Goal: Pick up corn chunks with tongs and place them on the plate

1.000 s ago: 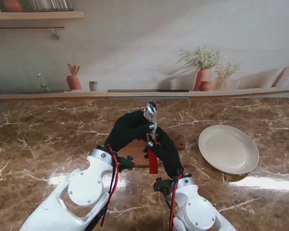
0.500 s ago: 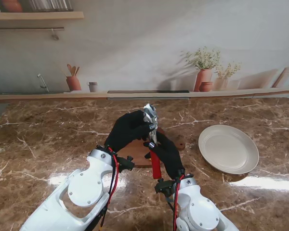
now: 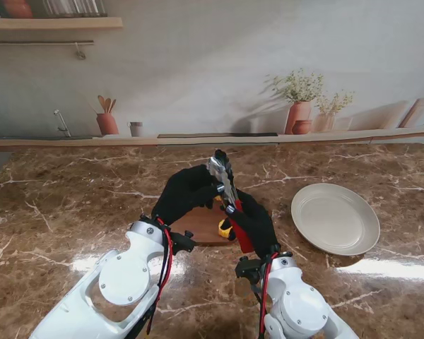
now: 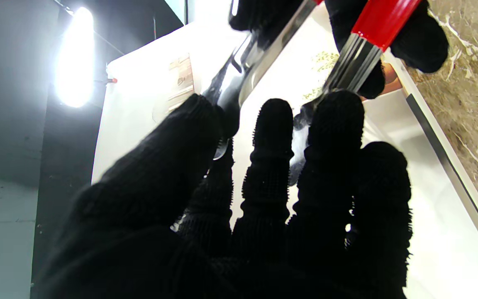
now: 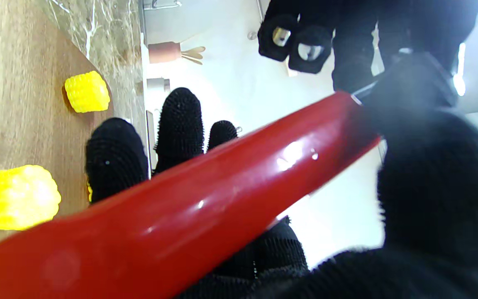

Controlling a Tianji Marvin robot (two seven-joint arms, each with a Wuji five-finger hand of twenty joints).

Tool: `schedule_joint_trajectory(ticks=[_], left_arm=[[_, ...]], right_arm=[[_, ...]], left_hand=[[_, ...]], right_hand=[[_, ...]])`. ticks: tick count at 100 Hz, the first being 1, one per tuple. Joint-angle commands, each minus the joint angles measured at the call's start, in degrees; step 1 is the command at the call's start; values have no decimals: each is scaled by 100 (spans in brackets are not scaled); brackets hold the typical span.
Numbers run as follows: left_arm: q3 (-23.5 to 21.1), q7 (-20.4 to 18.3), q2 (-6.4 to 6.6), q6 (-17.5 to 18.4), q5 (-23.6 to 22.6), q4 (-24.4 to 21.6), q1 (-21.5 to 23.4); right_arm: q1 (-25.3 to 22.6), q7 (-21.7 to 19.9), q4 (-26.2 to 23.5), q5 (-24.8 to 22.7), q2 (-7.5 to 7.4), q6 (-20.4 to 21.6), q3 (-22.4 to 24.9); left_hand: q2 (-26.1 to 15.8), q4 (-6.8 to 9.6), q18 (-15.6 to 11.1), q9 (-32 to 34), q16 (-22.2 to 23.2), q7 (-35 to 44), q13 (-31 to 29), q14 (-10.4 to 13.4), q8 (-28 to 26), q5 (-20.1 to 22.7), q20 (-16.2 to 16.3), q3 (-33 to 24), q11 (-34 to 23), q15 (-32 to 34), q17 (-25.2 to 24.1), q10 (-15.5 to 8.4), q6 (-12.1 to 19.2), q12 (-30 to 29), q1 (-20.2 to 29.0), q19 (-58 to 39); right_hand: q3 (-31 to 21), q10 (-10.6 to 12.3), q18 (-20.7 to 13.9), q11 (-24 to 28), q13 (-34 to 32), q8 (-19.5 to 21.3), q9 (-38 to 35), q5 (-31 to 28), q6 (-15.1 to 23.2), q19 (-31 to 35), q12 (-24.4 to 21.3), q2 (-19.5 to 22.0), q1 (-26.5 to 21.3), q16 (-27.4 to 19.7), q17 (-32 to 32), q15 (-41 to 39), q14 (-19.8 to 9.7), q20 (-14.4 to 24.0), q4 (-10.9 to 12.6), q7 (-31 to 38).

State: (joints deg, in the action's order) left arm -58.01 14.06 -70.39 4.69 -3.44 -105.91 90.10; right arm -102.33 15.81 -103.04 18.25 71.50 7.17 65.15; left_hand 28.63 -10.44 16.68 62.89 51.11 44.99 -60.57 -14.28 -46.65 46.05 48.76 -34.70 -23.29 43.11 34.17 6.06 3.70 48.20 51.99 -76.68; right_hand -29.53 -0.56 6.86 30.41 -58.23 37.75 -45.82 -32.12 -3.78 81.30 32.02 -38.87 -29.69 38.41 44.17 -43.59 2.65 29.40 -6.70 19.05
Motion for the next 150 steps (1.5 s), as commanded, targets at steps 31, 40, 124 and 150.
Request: schedule_joint_trajectory(ticks=[31,40,124,150], left_arm=[[-86,33,3,-88,-14,94,97],[-77,49,-2,-97,-13,88,106],[-113,30,-1,-130,14,167,89],[-216,-120,55,-111,-71,224,119]], right_arm=[[-54,218,6,-198,59,-96,62],[-35,335,31,-354,79,-75,16],[-11,508,142,-877,83,140,-55],[13,586,202,-1090,86,41,19]], left_hand=[[-366,98,-128,133,54,254,166,-228,-128,226,145,-255,66,-112,-141,-143,710,95,499,76],[-368,98,-135,126,53,261,172,-229,-119,214,150,-252,68,-116,-143,-141,711,94,504,84],[-438,246,-309,-538,-99,92,882,-260,1228,-300,102,305,146,-502,-776,-27,84,-334,381,597],[-320,409,-510,-1705,-291,-714,1677,-238,1793,-834,-46,759,-360,-781,-1444,8,-336,-1780,-456,1051]], right_hand=[[-214,241,-624,203,-492,-378,-520,-434,239,1184,276,174,-242,407,599,-1395,-577,135,-154,191],[-245,215,-712,292,-678,-535,-684,-562,124,1435,348,131,-304,448,867,-1695,-614,110,-163,200],[-151,340,-1180,257,-1288,-686,-1354,-1233,411,2152,383,280,-200,537,1838,-2051,-679,-15,-201,703],[-391,264,-1352,119,-1508,-858,-1504,-1310,374,2201,348,448,35,555,2123,-2068,-617,-111,-218,610]])
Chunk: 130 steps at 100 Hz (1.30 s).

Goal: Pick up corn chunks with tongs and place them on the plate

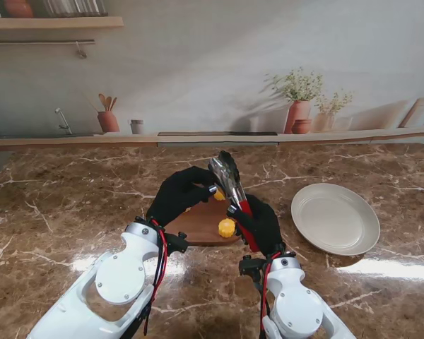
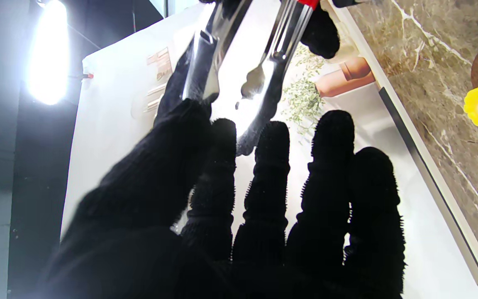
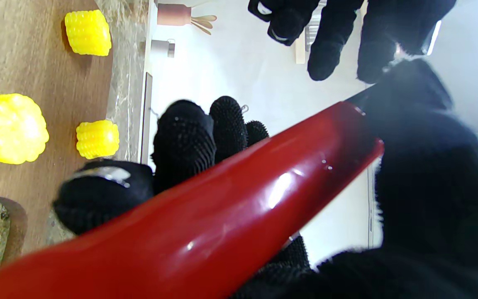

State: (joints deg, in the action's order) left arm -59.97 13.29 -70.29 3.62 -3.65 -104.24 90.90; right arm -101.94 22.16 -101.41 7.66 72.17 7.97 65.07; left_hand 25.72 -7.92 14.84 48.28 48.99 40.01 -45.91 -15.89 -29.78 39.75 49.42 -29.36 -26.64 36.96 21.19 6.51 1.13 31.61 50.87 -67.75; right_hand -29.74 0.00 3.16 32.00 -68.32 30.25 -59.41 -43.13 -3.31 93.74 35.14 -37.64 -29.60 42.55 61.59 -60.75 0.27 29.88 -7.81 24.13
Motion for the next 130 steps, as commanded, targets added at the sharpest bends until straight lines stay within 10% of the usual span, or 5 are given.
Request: schedule_joint_trajectory(ticks=[1,60,85,130], left_arm=[[-24,-45,46,0,-53,60,41],[-530,368,18,370,-179,110,614],[-753,219,81,636,-165,146,869],[-924,-144,173,830,-74,171,957]], right_arm=[[-26,-50,43,-30,19,-40,30],[123,94,520,-2148,-158,-357,340],[49,179,823,-4334,-462,-706,712],[-645,-1153,342,-5966,-904,-1251,1475]], left_hand=[[-37,162,-329,-263,-82,-256,227,-79,110,-210,-114,214,-19,-173,-157,-34,-98,-128,-378,170],[-880,404,-468,-789,-291,-949,848,-114,106,-413,-109,701,203,-438,-704,-7,-370,-289,-903,531],[-1111,447,-480,-823,-344,-1067,954,-141,141,-385,-111,958,274,-507,-812,40,-410,-307,-914,614],[-1289,504,-539,-875,-408,-1165,1061,-120,136,-397,-108,1395,350,-596,-921,35,-425,-298,-779,721]], right_hand=[[-387,202,-996,-43,-505,-126,-147,-211,314,958,36,328,39,145,386,-358,-376,-166,-104,93],[-1951,-66,-1152,63,-737,-741,-152,-38,-118,1478,21,782,822,166,635,-959,-271,3,-61,180],[-2042,-15,-1410,200,-755,-844,-185,28,-207,1760,150,876,964,173,700,-1442,-507,217,-75,189],[-2070,-13,-1613,244,-753,-1074,38,395,-461,1847,315,1200,1389,131,733,-1694,-707,437,-65,125]])
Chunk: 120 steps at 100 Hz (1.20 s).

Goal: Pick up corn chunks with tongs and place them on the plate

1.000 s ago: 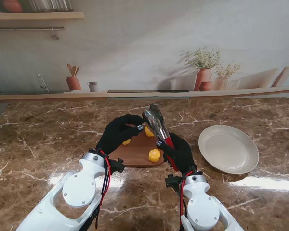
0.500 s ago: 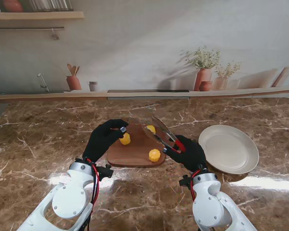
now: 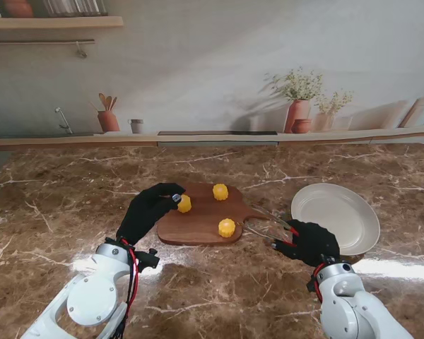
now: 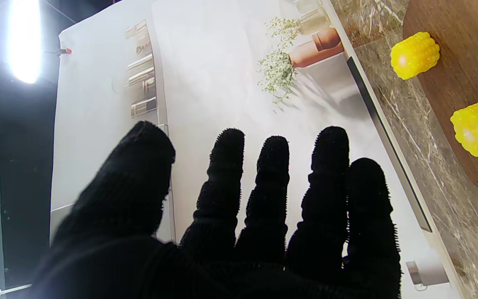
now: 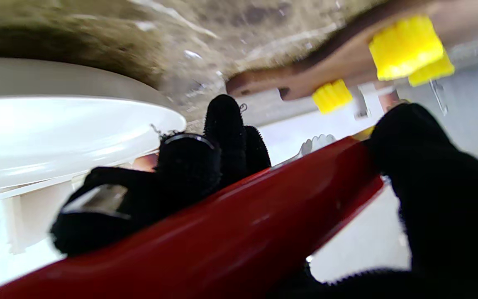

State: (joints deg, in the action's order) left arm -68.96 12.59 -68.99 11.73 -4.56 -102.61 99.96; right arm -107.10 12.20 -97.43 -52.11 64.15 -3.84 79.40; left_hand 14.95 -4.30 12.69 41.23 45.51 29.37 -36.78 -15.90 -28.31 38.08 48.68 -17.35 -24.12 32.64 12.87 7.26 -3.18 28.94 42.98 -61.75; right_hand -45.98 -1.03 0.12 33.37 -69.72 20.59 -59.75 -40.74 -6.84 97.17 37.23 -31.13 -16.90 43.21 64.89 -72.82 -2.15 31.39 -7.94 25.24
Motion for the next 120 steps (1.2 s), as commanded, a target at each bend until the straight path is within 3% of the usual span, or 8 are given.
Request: schedule_joint_trajectory(ticks=[1,28,49,120], left_arm=[[-29,-83,45,20,23,5,55],[-105,-116,53,56,81,-11,135],[-139,-152,61,47,103,-23,164],[-161,-176,64,85,153,12,217]], right_arm=[[-135,-191,-63,0,-107,-78,47],[-41,-732,8,6,-185,-222,-53],[130,-836,122,1,-202,-442,-261],[268,-1229,60,-75,-266,-498,-486]], left_hand=[[-212,143,-326,-172,-61,-99,151,-120,-14,-226,-34,202,99,-167,-92,-42,2,-31,13,123],[-296,162,-344,-171,-76,-44,182,-104,-79,-226,-17,424,109,-197,-110,-63,43,-16,68,148],[-335,175,-371,-193,-87,-20,220,-95,-121,-256,-12,546,126,-223,-142,-73,49,-13,114,180],[-400,216,-380,-221,-122,-75,292,-98,-152,-255,33,812,168,-274,-212,-65,37,-13,263,245]], right_hand=[[-438,91,-1312,106,-613,-112,88,175,-114,1502,109,561,136,63,403,-487,-468,287,-50,8],[-307,34,-1452,252,-623,-210,386,536,-373,1529,275,756,364,-5,418,-644,-611,387,62,-18],[-240,22,-1548,349,-626,-264,478,688,-479,1617,336,770,376,-31,443,-838,-743,501,82,52],[168,14,-1652,445,-630,-446,703,1064,-703,1647,391,818,431,-115,462,-1030,-974,613,144,147]])
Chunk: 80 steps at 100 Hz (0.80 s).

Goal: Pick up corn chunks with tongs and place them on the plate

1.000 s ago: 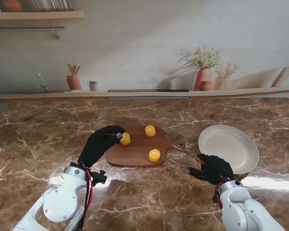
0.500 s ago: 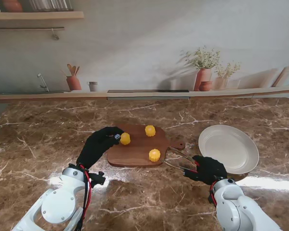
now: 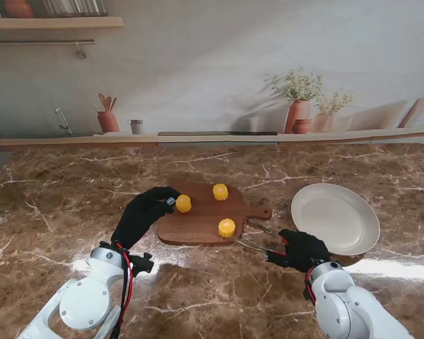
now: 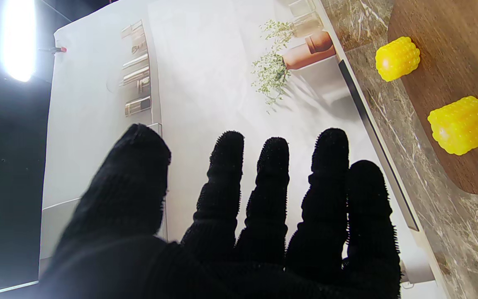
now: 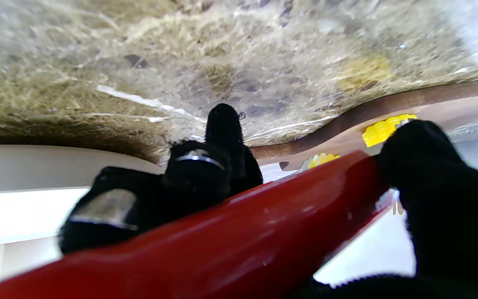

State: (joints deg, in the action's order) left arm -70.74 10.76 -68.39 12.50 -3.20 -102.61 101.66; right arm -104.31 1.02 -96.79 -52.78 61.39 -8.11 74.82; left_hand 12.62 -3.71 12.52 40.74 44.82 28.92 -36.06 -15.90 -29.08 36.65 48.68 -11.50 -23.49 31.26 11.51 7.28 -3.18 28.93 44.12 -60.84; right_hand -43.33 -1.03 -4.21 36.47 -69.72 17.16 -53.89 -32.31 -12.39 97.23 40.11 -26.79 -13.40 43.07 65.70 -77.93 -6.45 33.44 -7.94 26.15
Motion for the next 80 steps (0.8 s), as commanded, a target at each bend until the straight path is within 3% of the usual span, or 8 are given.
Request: schedule_joint_trajectory(ticks=[1,37,80], left_arm=[[17,7,4,8,18,12,48],[3,51,0,19,-15,-4,92],[6,19,14,98,-71,47,91]], right_arm=[[-9,-116,-7,-11,8,-78,-31],[82,-166,-83,-61,10,-396,-231],[526,-648,-181,-243,-48,-1026,-824]], left_hand=[[-161,156,-363,-171,-53,-28,218,-95,-76,-106,34,231,104,-135,-78,-63,35,-12,151,155],[-183,164,-389,-152,-64,-13,227,-74,-92,-106,49,306,97,-150,-89,-90,51,-3,180,168],[-200,175,-406,-186,-82,-21,286,-47,-89,-130,53,383,115,-198,-158,-114,63,-8,222,227]], right_hand=[[-92,16,-1220,133,-629,-106,126,233,-150,1640,102,387,85,-102,382,-518,-546,409,144,53],[375,19,-1395,192,-637,-260,388,539,-276,1638,148,300,104,-143,400,-581,-719,461,226,83],[466,8,-1489,211,-637,-331,416,570,-283,1652,149,323,109,-132,410,-648,-862,518,245,87]])
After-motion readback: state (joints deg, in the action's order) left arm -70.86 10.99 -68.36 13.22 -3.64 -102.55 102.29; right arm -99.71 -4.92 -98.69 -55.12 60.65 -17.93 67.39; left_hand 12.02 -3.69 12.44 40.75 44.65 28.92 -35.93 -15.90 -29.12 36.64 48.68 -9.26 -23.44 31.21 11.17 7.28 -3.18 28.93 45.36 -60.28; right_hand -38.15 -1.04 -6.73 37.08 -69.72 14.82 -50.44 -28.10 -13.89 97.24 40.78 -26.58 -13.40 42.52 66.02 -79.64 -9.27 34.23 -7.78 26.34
